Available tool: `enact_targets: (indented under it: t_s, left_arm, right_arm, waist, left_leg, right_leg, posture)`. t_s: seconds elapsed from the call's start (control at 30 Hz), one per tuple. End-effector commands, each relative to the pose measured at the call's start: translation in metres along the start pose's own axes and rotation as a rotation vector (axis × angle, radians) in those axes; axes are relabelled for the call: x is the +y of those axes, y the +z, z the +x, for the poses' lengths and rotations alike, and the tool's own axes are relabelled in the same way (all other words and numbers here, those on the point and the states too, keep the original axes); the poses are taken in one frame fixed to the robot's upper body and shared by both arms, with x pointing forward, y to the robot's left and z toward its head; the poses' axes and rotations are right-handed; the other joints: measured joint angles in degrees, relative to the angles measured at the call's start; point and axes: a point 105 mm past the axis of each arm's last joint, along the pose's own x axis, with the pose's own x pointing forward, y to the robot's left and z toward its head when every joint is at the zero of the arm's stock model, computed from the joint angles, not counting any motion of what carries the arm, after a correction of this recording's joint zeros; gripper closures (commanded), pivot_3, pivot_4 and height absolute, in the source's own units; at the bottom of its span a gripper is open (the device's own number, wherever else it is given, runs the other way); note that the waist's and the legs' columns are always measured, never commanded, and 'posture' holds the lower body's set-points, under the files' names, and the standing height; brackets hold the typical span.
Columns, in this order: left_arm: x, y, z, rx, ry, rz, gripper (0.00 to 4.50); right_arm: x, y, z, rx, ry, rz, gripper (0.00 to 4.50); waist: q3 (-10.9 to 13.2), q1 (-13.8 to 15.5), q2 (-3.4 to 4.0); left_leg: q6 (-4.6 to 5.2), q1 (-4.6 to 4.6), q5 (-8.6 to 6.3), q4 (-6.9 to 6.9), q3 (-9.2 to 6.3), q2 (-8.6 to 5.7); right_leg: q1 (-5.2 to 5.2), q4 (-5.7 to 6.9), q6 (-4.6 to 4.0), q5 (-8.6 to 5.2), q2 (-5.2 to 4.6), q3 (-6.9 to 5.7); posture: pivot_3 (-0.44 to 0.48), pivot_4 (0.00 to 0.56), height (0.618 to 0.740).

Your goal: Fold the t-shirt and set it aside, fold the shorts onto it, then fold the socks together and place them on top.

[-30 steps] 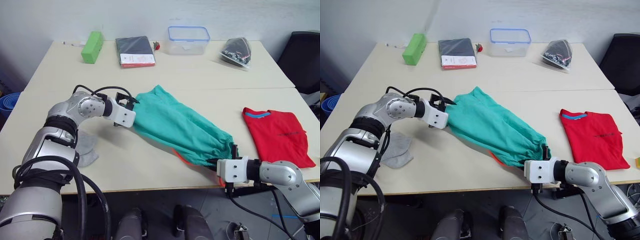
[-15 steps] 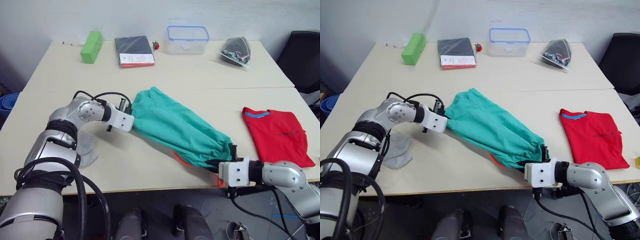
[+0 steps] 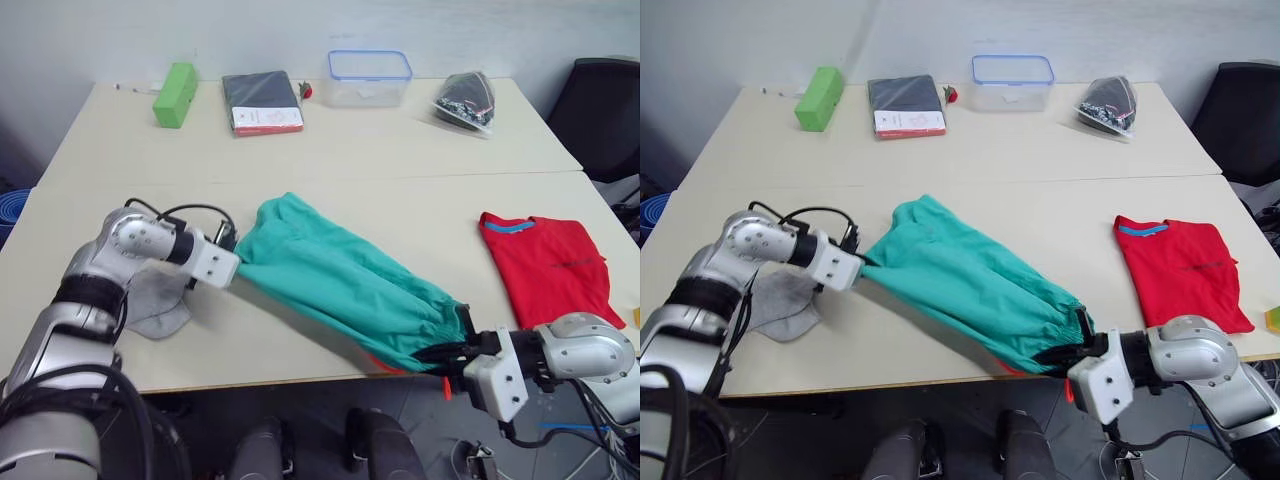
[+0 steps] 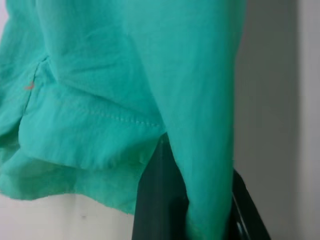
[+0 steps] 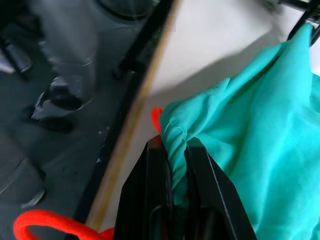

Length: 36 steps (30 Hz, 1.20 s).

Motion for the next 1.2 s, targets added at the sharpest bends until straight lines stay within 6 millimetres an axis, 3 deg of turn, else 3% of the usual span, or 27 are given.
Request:
enact_targets:
  t_s: [0.03,0.13,0.37,0.57,0.83,0.9,1.07,1.2]
  left_arm:
    - [-0.017,0.018,-0.014,0.018,-0.043,-0.072,4.47]
    - [-0.036,0.032,-0.015,0.042,-0.066,-0.129,4.47]
    - [-0.04,0.037,-0.008,0.102,-0.012,-0.215,4.47]
    - [-0.054,0.043,0.0,0.096,-0.072,-0.262,4.47]
    - [-0.059,0.049,0.002,0.081,-0.066,-0.303,4.47]
    - [-0.053,0.048,0.002,0.072,-0.018,-0.336,4.5]
    - [-0.042,0.051,-0.007,-0.032,0.072,-0.509,3.07]
    - [-0.026,0.055,-0.03,-0.179,0.175,-0.683,1.85]
  right_arm:
    - [0.006,-0.01,-0.013,0.03,0.061,-0.106,4.5]
    - [0.004,-0.022,-0.022,0.051,0.067,-0.171,4.5]
    - [-0.011,-0.055,-0.04,0.132,0.112,-0.287,4.5]
    - [-0.042,-0.074,-0.035,0.161,0.1,-0.361,4.5]
    - [-0.055,-0.078,-0.025,0.137,0.106,-0.408,4.5]
    - [-0.06,-0.08,-0.025,0.147,0.063,-0.36,3.86]
    - [-0.061,-0.08,-0.044,0.199,-0.02,-0.253,2.2]
    - [-0.068,-0.068,-0.073,0.234,-0.23,-0.095,0.85]
  waist:
    - [0.0,0.0,0.0]
    - [0.0,-0.6,0.04]
    - [0.1,-0.7,0.14]
    - [0.1,-0.9,0.24]
    - [0.1,-0.9,0.5]
    - [0.1,-0.9,0.53]
    - [0.2,-0.6,0.62]
    - [0.2,-0.6,0.65]
  left_leg:
    - [-0.01,0.04,0.01,0.0,0.01,0.0]
    - [-0.02,0.17,0.01,-0.02,0.08,0.01]
    - [-0.09,0.32,0.03,-0.05,0.13,0.02]
    - [-0.31,0.72,0.01,-0.14,0.38,0.09]
    - [-0.46,0.82,0.01,-0.17,0.4,0.16]
    - [-0.48,0.83,0.01,-0.17,0.4,0.17]
    - [-0.5,0.81,0.03,-0.13,0.33,0.18]
    - [-0.52,0.76,0.02,-0.12,0.22,0.21]
  right_leg:
    - [0.03,0.01,0.0,0.0,0.01,0.02]
    - [0.1,-0.03,0.0,-0.02,0.03,0.13]
    - [0.15,0.05,-0.1,-0.09,0.03,0.29]
    - [0.14,0.48,-0.37,-0.29,0.06,0.58]
    - [0.1,0.72,-0.56,-0.42,0.06,0.84]
    - [0.1,0.75,-0.57,-0.43,0.06,0.89]
    - [0.11,0.83,-0.59,-0.44,-0.02,0.9]
    - [0.12,0.8,-0.61,-0.45,-0.18,0.88]
  posture:
    - [0.0,0.15,0.74]
    - [0.0,0.15,0.74]
    - [0.0,0.15,0.74]
    - [0.0,0.15,0.74]
    - [0.0,0.15,0.74]
    - [0.0,0.15,0.74]
    - [0.0,0.15,0.74]
    - [0.0,0.15,0.74]
